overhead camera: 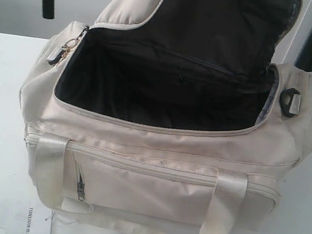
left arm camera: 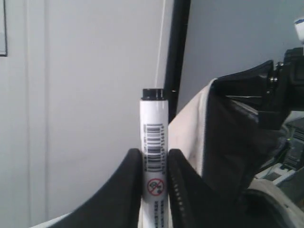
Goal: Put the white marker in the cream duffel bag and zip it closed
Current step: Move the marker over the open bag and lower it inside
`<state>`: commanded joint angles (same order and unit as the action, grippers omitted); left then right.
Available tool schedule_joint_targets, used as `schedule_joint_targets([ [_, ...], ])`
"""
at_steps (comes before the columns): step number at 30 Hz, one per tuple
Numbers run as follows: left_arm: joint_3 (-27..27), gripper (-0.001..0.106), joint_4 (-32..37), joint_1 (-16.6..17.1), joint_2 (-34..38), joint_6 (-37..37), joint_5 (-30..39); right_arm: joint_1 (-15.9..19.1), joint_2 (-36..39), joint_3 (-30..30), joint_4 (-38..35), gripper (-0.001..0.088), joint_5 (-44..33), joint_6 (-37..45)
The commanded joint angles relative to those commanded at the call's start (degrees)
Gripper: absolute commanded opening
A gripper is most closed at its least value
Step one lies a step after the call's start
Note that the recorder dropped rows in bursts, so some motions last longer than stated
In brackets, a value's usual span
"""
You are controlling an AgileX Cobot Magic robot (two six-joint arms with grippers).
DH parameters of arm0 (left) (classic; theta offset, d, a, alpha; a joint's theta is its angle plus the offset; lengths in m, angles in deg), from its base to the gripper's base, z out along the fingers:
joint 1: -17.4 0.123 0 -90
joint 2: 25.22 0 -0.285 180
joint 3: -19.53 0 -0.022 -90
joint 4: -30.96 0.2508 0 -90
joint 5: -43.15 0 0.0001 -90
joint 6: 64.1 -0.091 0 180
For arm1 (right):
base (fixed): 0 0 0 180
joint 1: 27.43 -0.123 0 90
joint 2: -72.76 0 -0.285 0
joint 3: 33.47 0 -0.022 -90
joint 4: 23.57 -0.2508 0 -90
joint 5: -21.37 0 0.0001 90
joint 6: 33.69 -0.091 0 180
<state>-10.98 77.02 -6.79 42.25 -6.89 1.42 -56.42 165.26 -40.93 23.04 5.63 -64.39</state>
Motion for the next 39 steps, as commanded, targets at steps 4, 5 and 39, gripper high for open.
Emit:
schedule_joint_targets([
  [4,0.0,0.0,-2.6,-2.2,2.3,-3.3,-4.0,0.0,0.0,0.0,0.0,0.0,0.0,0.0],
  [5,0.0,0.0,-3.3,-2.8,3.1,-4.3,-5.3,0.0,0.0,0.0,0.0,0.0,0.0,0.0],
  [39,0.0,0.064,-9.7,-5.2,15.6,-9.3,-9.7,0.0,0.0,0.0,0.0,0.0,0.0,0.0],
])
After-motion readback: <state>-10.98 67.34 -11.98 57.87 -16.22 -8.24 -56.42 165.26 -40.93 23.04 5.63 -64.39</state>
